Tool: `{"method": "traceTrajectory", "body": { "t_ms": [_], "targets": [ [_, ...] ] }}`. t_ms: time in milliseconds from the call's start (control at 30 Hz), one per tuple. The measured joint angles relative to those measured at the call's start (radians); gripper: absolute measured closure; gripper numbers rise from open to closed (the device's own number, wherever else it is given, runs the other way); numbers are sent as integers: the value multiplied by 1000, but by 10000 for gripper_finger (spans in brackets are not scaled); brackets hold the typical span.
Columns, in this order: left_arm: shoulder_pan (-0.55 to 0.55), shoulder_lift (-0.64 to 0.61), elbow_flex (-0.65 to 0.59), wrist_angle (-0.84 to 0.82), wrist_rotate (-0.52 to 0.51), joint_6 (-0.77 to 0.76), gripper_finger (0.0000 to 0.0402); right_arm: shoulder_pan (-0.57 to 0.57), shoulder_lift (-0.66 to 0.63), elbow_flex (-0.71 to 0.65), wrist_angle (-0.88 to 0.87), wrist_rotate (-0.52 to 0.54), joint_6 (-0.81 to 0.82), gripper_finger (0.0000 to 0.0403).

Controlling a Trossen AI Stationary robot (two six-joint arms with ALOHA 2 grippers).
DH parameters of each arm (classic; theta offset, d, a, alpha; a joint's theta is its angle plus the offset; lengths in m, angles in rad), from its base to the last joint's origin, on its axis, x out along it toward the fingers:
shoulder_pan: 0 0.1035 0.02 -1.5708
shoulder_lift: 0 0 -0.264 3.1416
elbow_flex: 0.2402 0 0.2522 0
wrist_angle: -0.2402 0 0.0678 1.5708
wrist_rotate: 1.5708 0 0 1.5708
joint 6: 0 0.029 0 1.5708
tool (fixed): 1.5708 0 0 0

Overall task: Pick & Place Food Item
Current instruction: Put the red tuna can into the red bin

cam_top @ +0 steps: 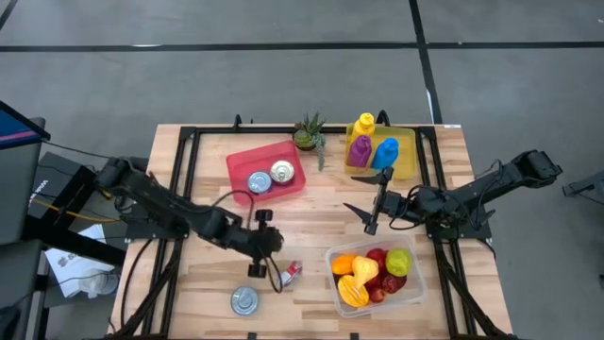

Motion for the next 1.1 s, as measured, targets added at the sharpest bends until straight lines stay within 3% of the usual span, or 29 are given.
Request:
{"method": "traceTrajectory", "body": {
  "t_ms": [200,367,500,900,1100],
  "targets": [
    [-12,-23,-3,114,120,-61,317,1,0,0,-7,41,0,75],
    [-7,48,-13,239,213,-186,220,1,0,6,-6,50,0,75],
    [-8,105,-14,241,264,-300,172,2,-2,6,-10,57,0,75],
    [-8,133,-13,201,267,-528,158,10,-2,8,-41,67,17,75],
    [-8,172,-14,176,268,-571,158,10,-2,8,-45,67,19,75]
  ]
}}
